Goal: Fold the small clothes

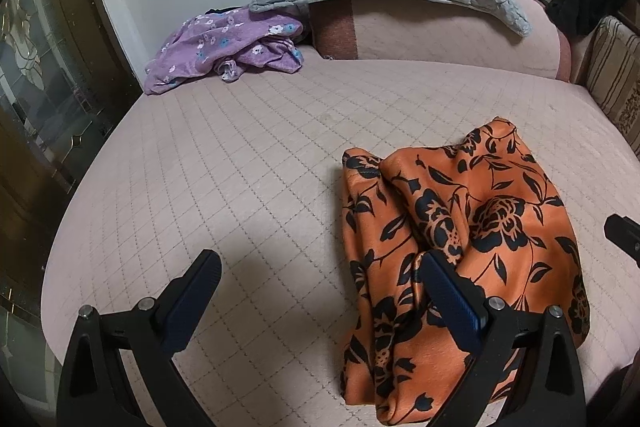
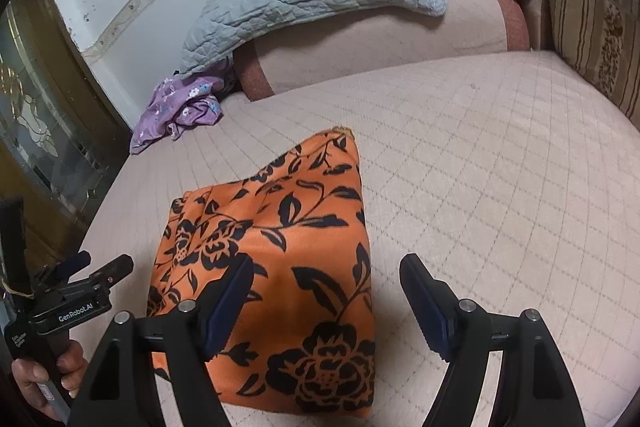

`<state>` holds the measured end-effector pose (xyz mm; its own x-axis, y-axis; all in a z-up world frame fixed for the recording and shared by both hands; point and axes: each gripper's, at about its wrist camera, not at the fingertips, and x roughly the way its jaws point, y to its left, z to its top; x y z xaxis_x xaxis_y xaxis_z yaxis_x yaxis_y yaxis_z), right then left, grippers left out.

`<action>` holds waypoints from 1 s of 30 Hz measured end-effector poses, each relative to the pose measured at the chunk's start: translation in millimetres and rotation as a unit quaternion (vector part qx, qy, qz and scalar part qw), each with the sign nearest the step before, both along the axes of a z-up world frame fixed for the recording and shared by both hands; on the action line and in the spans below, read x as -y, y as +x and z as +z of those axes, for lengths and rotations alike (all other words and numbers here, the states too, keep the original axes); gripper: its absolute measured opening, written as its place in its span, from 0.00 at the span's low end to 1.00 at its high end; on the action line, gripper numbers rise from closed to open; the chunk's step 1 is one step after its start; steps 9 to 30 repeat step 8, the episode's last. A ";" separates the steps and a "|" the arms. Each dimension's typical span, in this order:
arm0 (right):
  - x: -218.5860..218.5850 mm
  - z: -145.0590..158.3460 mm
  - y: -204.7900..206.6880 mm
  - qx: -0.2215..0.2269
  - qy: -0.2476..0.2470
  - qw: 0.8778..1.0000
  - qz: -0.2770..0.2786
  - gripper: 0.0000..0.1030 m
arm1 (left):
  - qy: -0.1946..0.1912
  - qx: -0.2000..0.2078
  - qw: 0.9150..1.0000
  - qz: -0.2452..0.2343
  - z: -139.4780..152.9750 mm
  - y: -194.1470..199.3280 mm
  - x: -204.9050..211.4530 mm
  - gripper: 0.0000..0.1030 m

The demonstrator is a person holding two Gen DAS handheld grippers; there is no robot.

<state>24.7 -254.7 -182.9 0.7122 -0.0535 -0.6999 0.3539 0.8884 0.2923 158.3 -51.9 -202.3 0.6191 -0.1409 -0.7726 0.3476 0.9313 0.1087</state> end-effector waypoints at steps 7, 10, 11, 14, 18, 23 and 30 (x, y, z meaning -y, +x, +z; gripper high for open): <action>-16.6 17.2 -3.4 0.025 -0.024 0.999 0.013 0.76 | -0.024 0.022 0.999 -0.011 15.9 -9.2 -2.0 0.97; -18.4 18.6 -4.0 0.027 -0.026 0.999 0.016 0.76 | -0.022 0.028 0.999 -0.012 17.1 -8.1 -2.4 0.97; -18.4 18.6 -4.0 0.027 -0.026 0.999 0.016 0.76 | -0.022 0.028 0.999 -0.012 17.1 -8.1 -2.4 0.97; -18.4 18.6 -4.0 0.027 -0.026 0.999 0.016 0.76 | -0.022 0.028 0.999 -0.012 17.1 -8.1 -2.4 0.97; -18.4 18.6 -4.0 0.027 -0.026 0.999 0.016 0.76 | -0.022 0.028 0.999 -0.012 17.1 -8.1 -2.4 0.97; -18.4 18.6 -4.0 0.027 -0.026 0.999 0.016 0.76 | -0.022 0.028 0.999 -0.012 17.1 -8.1 -2.4 0.97; -18.4 18.6 -4.0 0.027 -0.026 0.999 0.016 0.76 | -0.022 0.028 0.999 -0.012 17.1 -8.1 -2.4 0.97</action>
